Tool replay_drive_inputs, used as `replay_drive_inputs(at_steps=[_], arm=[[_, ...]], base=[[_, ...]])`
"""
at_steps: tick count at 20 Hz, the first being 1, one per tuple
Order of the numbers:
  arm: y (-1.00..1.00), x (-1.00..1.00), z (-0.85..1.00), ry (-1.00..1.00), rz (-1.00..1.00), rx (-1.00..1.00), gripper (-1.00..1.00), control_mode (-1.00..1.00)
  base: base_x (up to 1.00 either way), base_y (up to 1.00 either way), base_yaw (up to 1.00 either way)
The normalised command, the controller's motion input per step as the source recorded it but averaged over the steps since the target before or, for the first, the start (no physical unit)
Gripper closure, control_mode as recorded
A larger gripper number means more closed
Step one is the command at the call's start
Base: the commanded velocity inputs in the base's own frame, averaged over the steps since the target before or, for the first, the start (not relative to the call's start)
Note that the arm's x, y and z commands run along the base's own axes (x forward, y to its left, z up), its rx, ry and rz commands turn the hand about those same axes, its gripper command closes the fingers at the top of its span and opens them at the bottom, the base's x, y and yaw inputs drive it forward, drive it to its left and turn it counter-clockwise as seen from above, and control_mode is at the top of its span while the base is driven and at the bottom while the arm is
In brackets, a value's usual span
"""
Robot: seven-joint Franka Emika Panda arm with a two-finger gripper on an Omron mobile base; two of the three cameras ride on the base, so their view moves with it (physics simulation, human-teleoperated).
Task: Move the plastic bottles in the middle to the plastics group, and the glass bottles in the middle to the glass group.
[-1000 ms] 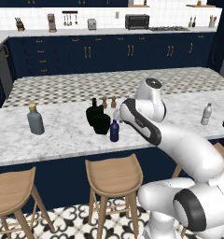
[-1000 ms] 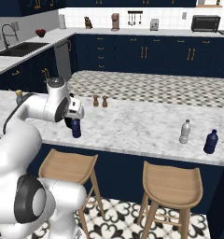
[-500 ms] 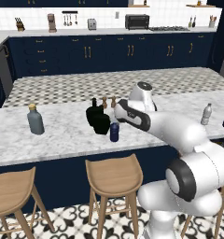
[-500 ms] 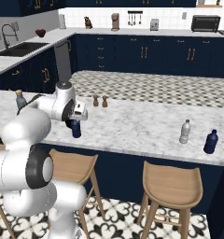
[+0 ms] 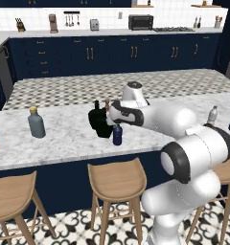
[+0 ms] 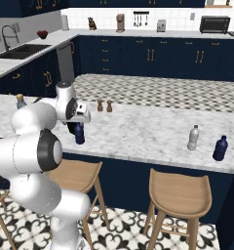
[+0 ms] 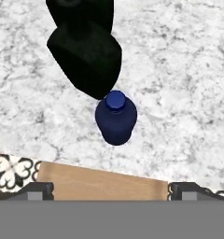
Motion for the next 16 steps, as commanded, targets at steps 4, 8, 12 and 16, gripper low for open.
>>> replay_drive_inputs(at_steps=[4, 8, 12, 16], arm=[[0.0, 0.2, -0.38, 0.0, 0.05, -0.13, -1.0, -1.0], [0.0, 0.3, -0.29, -0.04, 0.04, -0.02, -1.0, -1.0], [0.0, 0.37, -0.09, -0.01, 0.02, 0.0, -1.0, -1.0], [0.01, 0.31, -0.13, -0.01, 0.02, 0.0, -1.0, -1.0]], base=[[0.0, 0.0, 0.0], [0.0, 0.0, 0.0], [0.0, 0.0, 0.0], [0.0, 0.0, 0.0]])
